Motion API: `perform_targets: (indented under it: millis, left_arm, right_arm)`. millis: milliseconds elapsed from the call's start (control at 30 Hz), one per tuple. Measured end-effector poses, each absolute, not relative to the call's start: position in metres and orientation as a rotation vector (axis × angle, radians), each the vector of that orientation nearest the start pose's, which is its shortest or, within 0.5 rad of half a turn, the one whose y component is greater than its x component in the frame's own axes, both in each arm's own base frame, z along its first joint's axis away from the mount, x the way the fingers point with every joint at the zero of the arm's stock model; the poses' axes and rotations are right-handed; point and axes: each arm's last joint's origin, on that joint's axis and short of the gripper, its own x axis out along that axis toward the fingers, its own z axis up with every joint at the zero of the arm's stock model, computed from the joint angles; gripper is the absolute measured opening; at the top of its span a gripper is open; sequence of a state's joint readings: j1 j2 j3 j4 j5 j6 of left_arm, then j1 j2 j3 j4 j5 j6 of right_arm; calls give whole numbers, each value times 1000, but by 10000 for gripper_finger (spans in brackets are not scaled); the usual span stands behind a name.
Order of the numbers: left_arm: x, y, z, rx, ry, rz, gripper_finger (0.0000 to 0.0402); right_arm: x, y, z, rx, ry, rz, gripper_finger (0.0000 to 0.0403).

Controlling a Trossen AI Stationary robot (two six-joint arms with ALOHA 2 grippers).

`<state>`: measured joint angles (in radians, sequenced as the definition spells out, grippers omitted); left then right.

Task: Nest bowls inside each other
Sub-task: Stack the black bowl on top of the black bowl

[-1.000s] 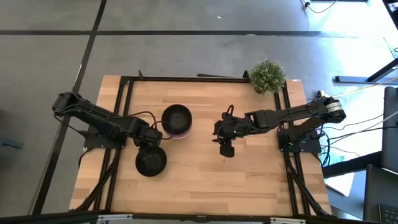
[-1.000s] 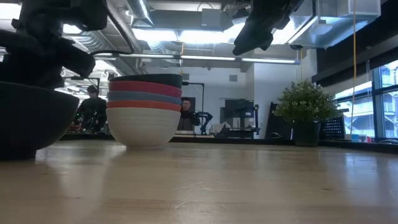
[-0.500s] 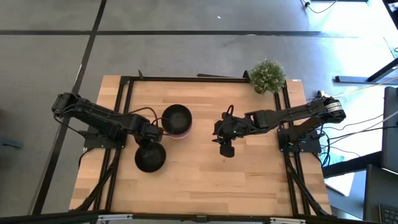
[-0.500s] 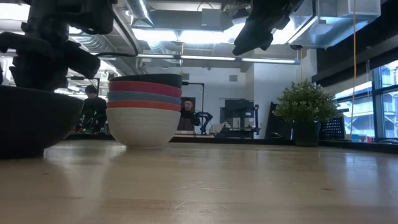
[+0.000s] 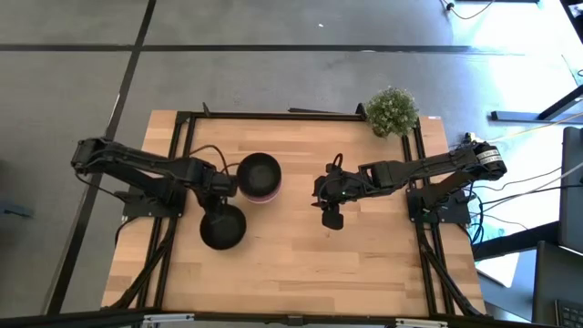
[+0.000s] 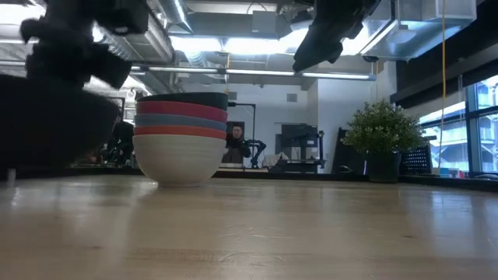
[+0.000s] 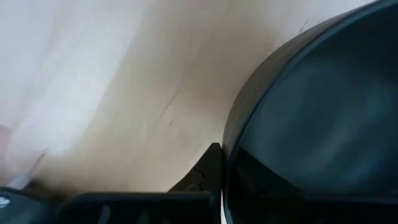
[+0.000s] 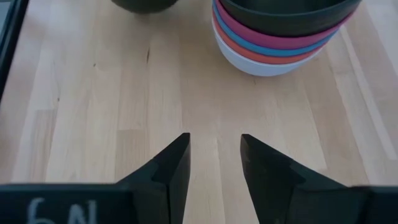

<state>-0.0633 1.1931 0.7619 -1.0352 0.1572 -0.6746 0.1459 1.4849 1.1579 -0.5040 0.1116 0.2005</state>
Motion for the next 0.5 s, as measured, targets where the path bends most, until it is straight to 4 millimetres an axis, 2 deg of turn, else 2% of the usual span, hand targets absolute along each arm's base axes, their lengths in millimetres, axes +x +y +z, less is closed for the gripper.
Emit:
perform_targets:
  millis: [133, 300, 400, 500]
  left_arm:
    - [179, -11, 234, -639, 1370, 306, 2]
    - [182, -2, 284, -658, 1164, 287, 2]
    - [181, 6, 313, -618, 1090, 361, 1]
    - [189, 16, 330, -573, 1034, 391, 1]
  right_arm:
    - [310, 42, 273, 81, 830, -51, 142]
    - [310, 42, 273, 63, 830, -45, 142]
    - [311, 40, 273, 64, 830, -51, 142]
    - [311, 37, 273, 66, 829, -59, 142]
